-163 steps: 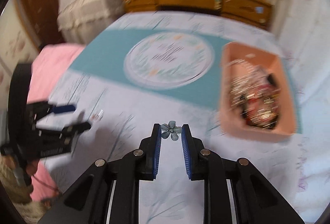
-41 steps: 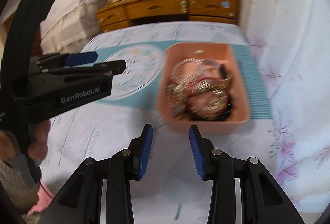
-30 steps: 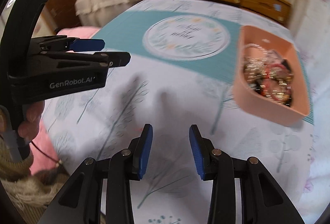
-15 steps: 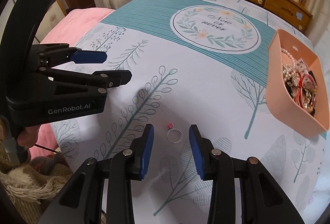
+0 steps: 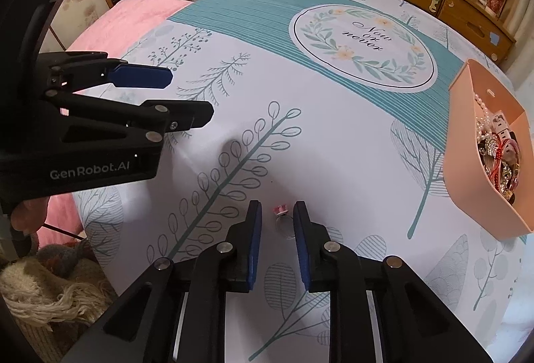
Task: Organize jewelry
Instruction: 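Lower the right tool onto the small pink charm and close, then carry the pink charm into the peach box with the right tool and open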
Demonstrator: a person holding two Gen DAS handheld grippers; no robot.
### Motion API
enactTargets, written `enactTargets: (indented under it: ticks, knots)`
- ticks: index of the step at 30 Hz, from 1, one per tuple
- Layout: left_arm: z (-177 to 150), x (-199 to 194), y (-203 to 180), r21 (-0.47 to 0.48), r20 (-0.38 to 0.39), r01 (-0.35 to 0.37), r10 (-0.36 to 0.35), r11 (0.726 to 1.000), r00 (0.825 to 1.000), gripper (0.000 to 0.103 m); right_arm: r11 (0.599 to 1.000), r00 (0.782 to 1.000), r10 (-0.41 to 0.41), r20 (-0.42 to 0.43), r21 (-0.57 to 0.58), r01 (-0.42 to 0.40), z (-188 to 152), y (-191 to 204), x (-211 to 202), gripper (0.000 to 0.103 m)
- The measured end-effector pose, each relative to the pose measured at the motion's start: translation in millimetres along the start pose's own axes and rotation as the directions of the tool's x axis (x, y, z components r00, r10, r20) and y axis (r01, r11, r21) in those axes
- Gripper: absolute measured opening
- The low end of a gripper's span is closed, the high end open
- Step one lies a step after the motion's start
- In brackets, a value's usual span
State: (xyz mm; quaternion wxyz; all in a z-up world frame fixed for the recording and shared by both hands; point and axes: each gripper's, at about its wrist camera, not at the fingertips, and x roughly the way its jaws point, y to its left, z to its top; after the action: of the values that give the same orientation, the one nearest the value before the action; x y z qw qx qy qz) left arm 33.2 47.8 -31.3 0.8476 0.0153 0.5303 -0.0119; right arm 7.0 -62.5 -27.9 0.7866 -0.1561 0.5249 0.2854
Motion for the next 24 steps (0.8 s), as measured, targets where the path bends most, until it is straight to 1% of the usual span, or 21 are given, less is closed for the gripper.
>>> enactTargets:
  ticks: [6, 15, 20, 24]
  knots:
    - [0, 0, 0, -0.001, 0.000, 0.000, 0.000, 1.000, 1.000, 0.055, 1.000, 1.000, -0.013, 0.008, -0.011, 0.013, -1, 2, -1, 0.009]
    - [0, -1, -2, 0.002, 0.001, -0.001, 0.001, 1.000, 1.000, 0.055, 0.998, 0.997, -0.050, 0.062, -0.020, 0.051, 1, 6, -17, 0.009]
    - [5, -5, -9, 0.010, 0.009, -0.001, 0.001, 1.000, 1.000, 0.055, 0.997, 0.991, -0.079, 0.104, 0.015, 0.078, 5, -1, -35, 0.009]
    - [17, -10, -17, 0.010, 0.033, -0.003, 0.002, 1.000, 0.999, 0.055, 0.992, 0.981, -0.121, 0.149, 0.057, 0.114, 8, -11, -52, 0.009]
